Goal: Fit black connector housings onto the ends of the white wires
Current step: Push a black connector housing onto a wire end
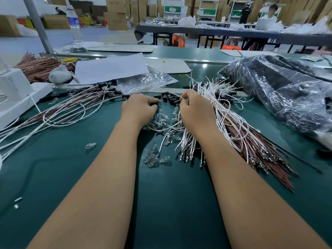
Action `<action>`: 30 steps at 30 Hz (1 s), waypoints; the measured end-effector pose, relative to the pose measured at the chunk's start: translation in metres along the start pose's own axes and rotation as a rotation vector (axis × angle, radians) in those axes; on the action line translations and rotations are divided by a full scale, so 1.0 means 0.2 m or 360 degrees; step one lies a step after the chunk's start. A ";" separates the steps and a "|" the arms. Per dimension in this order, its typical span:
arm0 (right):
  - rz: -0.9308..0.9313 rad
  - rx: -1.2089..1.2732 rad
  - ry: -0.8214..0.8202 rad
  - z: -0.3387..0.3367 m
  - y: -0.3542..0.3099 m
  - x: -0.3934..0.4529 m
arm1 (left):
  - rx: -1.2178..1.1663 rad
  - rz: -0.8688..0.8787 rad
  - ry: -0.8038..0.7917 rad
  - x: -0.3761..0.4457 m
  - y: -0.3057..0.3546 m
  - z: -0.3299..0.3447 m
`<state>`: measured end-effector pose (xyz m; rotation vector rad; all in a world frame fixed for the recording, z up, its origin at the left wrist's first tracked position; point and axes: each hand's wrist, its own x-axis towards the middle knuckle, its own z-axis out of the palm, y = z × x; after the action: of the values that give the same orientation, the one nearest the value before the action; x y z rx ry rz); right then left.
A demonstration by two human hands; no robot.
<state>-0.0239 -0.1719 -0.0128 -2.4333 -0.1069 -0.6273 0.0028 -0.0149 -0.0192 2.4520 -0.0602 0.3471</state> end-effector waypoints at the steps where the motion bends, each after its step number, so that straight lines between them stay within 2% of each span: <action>1: -0.0014 0.0008 0.0008 0.00 0.00 0.00 | 0.0080 0.0011 0.0031 0.00 0.01 0.00; 3: -0.0040 0.0031 0.0027 0.00 0.01 0.00 | 0.0141 0.0014 0.0096 0.00 0.01 0.00; 7: -0.0033 0.0037 0.0024 0.01 0.02 0.00 | -0.0005 0.0016 0.0133 -0.01 0.02 0.01; 12: 0.0010 0.0140 0.0067 0.01 0.02 0.01 | -0.0655 0.0109 0.0279 0.00 0.04 0.00; 15: -0.0028 0.0252 0.0146 0.01 0.02 0.01 | -0.1052 0.0083 0.0213 0.00 0.07 0.00; 24: -0.0039 0.0344 0.0226 0.00 0.01 0.01 | -0.1893 -0.0189 0.0050 0.00 0.10 -0.01; 27: -0.0050 0.0392 0.0228 0.00 0.02 0.01 | -0.2083 -0.0228 -0.0015 0.01 0.11 -0.02; 30: -0.0085 0.0406 0.0221 0.00 0.02 0.01 | -0.2115 -0.0225 -0.0121 0.02 0.11 -0.01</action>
<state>-0.0212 -0.1744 -0.0144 -2.1415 -0.1837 -0.7564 0.0029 -0.0299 -0.0029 1.1397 -0.1051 0.0748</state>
